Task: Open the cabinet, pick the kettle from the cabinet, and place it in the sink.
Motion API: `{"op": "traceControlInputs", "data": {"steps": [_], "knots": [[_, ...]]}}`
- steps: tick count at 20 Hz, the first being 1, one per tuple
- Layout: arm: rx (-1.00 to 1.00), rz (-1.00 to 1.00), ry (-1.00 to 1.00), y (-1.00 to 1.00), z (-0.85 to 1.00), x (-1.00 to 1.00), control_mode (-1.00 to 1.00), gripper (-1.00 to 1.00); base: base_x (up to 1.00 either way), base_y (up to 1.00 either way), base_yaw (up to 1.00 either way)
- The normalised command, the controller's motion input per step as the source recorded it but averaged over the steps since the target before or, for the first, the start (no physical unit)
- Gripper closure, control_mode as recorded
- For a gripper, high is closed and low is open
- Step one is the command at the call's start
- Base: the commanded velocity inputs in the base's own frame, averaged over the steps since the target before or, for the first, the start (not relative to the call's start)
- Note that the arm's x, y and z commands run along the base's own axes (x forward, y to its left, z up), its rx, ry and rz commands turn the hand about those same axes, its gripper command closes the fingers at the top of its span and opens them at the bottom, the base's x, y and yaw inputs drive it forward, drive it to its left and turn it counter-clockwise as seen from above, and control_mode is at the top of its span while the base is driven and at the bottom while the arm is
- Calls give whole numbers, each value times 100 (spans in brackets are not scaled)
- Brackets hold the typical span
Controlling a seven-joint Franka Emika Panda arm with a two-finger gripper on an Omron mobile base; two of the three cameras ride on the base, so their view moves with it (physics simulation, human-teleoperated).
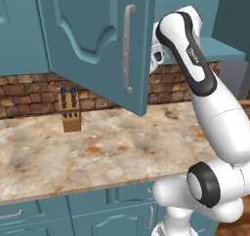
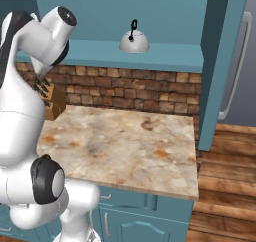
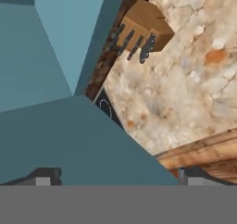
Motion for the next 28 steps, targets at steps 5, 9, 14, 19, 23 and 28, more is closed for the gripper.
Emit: {"op": "traceControlInputs", "data": {"steps": [5,9,14,19,23,28], "knots": [[0,29,-10,54,-11,12,-100,-100,0,0,0],[0,37,-10,54,-3,-7,-100,-100,0,0,0],[0,33,-1,61,-2,-17,-100,-100,0,0,0],[-5,22,-2,70,-4,-11,-100,-100,0,0,0],[-10,9,-7,72,-11,0,-100,-100,0,0,0],[-12,3,-6,75,-12,2,-100,-100,0,0,0]]}}
